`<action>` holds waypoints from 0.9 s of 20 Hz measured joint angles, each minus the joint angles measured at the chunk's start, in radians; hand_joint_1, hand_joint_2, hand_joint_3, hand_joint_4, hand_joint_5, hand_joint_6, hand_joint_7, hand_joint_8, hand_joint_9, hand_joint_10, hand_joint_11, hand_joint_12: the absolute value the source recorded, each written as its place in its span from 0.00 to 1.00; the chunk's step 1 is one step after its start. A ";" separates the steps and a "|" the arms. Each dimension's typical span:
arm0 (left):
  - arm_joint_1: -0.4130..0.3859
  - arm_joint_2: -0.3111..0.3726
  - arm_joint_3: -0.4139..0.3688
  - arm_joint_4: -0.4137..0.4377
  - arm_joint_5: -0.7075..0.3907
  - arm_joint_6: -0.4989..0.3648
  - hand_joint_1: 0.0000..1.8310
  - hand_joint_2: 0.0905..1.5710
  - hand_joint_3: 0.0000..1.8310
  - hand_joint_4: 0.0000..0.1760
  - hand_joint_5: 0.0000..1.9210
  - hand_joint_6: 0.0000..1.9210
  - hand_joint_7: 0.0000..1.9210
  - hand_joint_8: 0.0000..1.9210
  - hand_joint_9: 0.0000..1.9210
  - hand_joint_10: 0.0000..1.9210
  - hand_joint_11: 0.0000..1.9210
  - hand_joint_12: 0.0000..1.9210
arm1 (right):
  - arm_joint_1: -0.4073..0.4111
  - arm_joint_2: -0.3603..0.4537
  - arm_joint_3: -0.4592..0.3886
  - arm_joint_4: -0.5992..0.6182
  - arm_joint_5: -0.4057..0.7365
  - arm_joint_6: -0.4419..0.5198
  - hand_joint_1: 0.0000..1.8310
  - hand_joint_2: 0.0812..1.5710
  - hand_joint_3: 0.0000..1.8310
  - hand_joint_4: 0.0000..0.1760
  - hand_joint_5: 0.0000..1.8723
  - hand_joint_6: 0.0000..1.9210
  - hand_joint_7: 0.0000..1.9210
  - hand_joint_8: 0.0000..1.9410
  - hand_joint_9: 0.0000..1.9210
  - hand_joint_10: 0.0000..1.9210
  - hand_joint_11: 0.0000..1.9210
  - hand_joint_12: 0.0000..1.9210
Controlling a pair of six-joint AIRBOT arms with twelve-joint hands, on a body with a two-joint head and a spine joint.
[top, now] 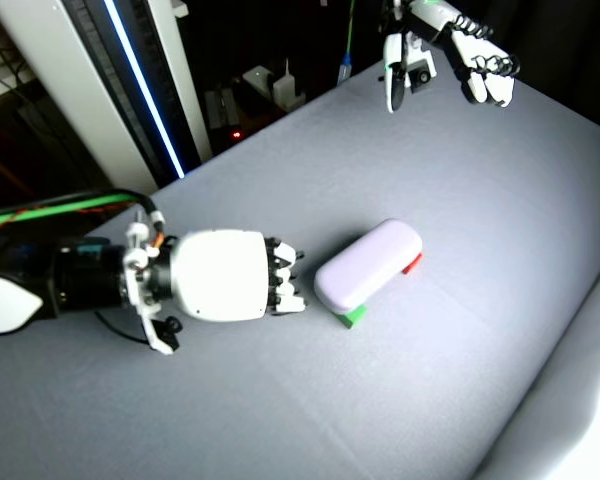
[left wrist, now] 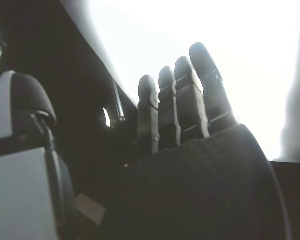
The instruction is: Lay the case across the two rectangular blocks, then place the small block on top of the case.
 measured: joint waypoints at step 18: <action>0.009 -0.001 0.000 0.000 0.002 -0.005 0.47 0.61 0.00 0.08 0.17 0.00 0.13 0.00 0.13 0.00 0.00 0.43 | 0.191 -0.184 0.169 -0.124 -0.208 -0.041 0.68 0.65 0.00 0.16 0.59 0.43 0.60 0.35 0.57 0.30 0.37 0.68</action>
